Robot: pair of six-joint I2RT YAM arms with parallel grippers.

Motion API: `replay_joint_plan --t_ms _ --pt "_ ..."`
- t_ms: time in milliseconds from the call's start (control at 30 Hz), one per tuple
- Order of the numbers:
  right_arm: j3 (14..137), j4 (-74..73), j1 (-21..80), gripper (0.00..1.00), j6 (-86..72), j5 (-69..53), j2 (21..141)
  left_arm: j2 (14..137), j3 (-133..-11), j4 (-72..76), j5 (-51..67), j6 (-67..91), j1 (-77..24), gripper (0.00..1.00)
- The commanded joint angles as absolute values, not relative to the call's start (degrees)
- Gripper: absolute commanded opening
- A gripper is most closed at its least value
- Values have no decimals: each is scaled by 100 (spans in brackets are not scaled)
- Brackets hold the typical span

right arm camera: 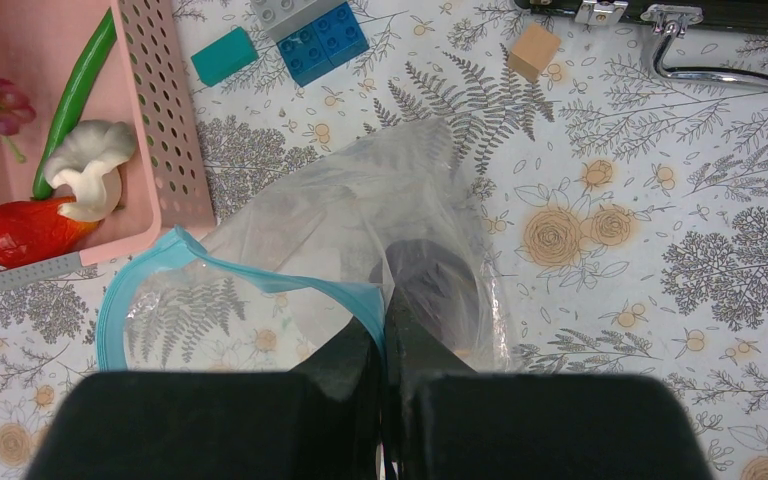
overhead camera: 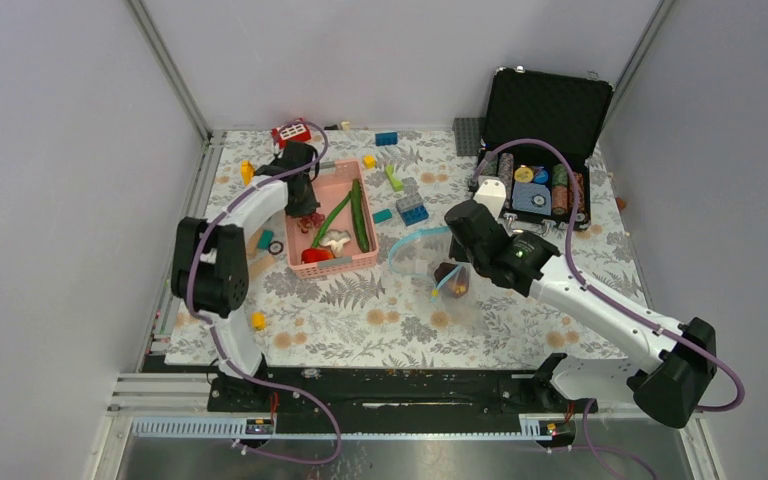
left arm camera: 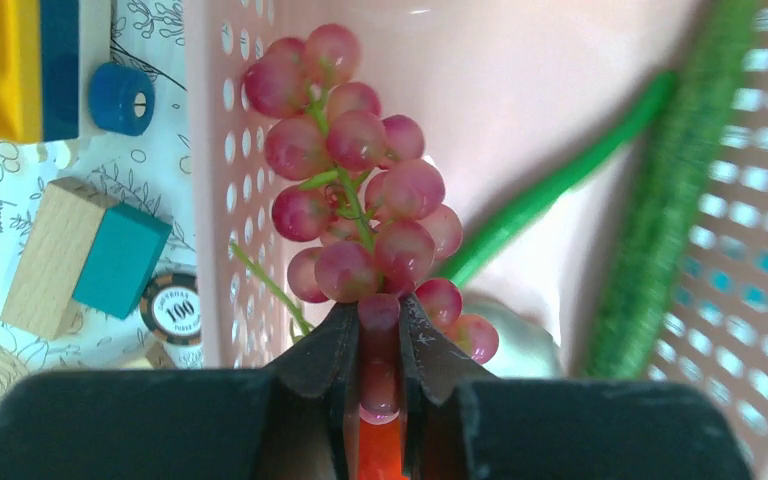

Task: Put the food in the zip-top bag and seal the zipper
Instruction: Pick up the fake fruit from the bin, then place the fake fruit in the zipper food storage bag.

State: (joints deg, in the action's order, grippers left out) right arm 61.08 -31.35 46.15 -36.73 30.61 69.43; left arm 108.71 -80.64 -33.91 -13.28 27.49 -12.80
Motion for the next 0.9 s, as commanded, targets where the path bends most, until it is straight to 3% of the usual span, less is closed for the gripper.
replay_joint_plan --t_ms 0,400,867 --pt "6067 -2972 4580 0 -3690 3277 6748 9646 -7726 -2735 -833 2927 -1292 0" --pt "6092 -2916 4579 0 -3663 3257 6863 7887 -7276 -2200 689 3010 -1599 0" --pt "6033 -2748 4579 0 -3811 2945 6733 6687 -5877 232 4088 2421 -3851 0"
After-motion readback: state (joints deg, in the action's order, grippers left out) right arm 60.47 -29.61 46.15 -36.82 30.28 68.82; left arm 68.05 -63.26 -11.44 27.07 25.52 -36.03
